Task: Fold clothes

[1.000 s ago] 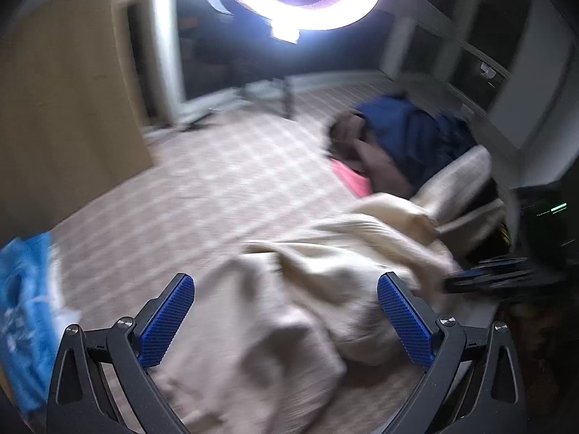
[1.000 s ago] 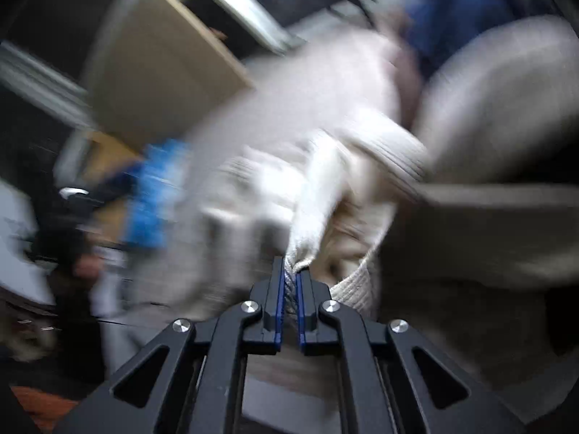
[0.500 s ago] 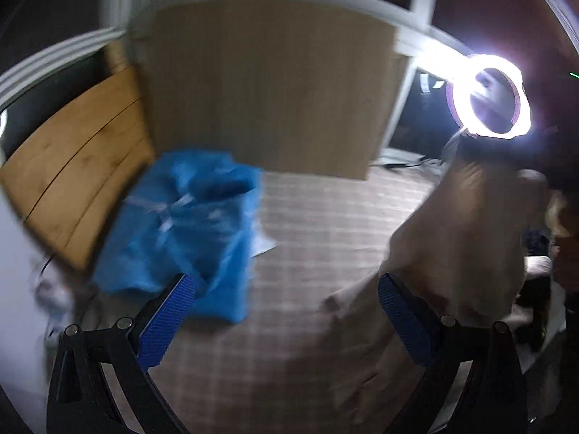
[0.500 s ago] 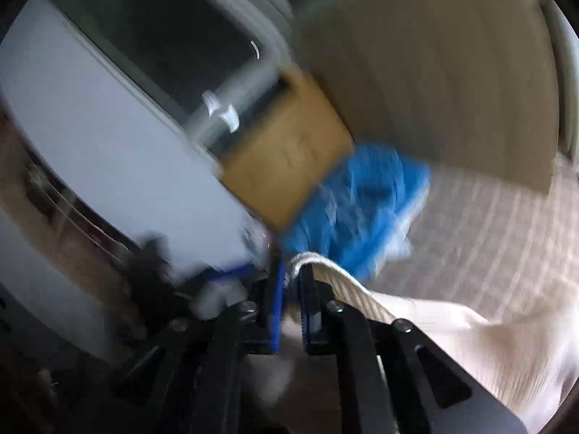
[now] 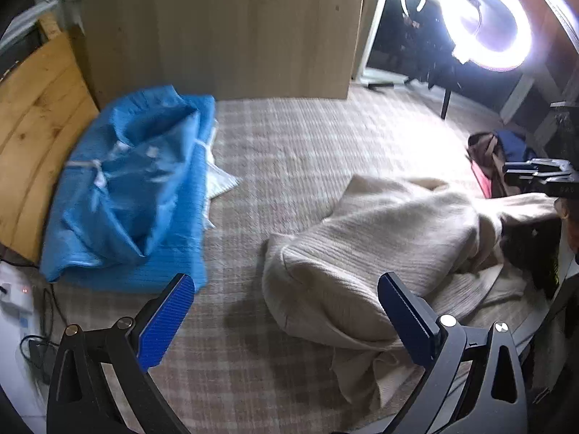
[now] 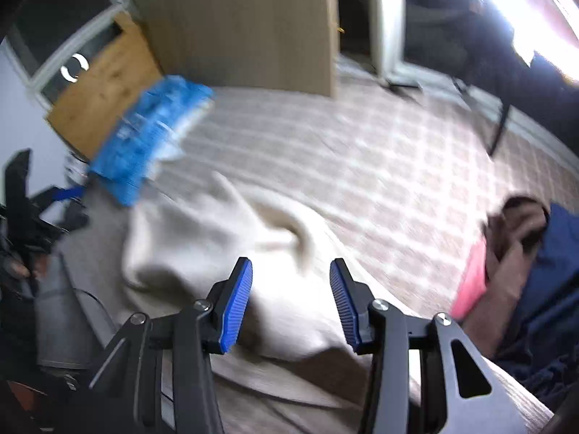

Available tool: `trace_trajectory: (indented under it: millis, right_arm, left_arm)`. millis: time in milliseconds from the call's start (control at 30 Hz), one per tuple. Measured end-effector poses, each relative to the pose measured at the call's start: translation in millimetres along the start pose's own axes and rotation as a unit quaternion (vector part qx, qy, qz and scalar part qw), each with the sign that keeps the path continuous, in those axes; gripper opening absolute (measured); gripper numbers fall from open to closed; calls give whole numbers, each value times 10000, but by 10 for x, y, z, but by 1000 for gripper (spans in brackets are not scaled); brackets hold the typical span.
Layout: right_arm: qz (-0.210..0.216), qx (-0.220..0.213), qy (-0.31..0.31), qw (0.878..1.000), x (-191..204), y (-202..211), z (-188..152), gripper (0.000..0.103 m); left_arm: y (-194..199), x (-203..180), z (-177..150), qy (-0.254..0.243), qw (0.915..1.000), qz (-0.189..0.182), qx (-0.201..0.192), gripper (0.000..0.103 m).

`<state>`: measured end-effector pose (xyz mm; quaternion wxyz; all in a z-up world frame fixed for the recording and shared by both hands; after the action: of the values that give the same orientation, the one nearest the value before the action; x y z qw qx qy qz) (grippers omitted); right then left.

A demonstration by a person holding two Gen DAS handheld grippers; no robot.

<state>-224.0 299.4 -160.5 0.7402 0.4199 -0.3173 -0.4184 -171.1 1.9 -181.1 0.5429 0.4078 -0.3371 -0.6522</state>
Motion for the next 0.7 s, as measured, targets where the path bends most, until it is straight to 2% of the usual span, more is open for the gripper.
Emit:
trace_trajectory:
  millis: [67, 200, 333, 400, 500, 600, 633, 667, 700]
  right_arm:
    - [-77, 130, -186, 9997, -203, -192, -81, 44]
    - [362, 244, -336, 9985, -314, -547, 111, 44]
    - [945, 447, -36, 9945, -168, -951, 396, 53]
    - [1139, 608, 75, 9916, -93, -1104, 481, 54]
    - [1204, 837, 231, 9889, 3, -1351, 540, 54]
    - [1302, 819, 348, 9875, 56, -1408, 485, 51]
    - [1320, 747, 379, 9877, 68, -1391, 466, 42]
    - [1414, 708, 346, 9868, 67, -1357, 439, 7]
    - [1499, 659, 302, 9860, 64, -1320, 412, 4]
  left_arm:
    - [-130, 70, -39, 167, 9997, 103, 170, 102]
    - [-280, 245, -102, 573, 9975, 190, 370, 102]
    - [-415, 363, -116, 930, 9942, 122, 528, 102]
    - [-531, 387, -102, 1064, 9923, 47, 626, 102]
    - [-702, 291, -124, 1001, 9919, -108, 777, 102]
    - [-872, 191, -148, 926, 9910, -264, 927, 99]
    - [-928, 157, -156, 901, 9906, -317, 977, 87]
    - [-984, 124, -164, 876, 9902, -369, 1027, 73]
    - [-1013, 84, -175, 878, 9890, -534, 1068, 33]
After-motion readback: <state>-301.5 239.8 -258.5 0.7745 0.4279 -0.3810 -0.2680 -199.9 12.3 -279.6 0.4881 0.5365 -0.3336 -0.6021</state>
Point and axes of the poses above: each gripper's, at about its wrist camera, not at the fingertips, and y roughly against the way its jaws point, x to its left, z to its top, the point moved 5 cm from there along -y, roughly the way its jaws point, and after that the axes turned 9 degrees about y, right-handed, at the moved point
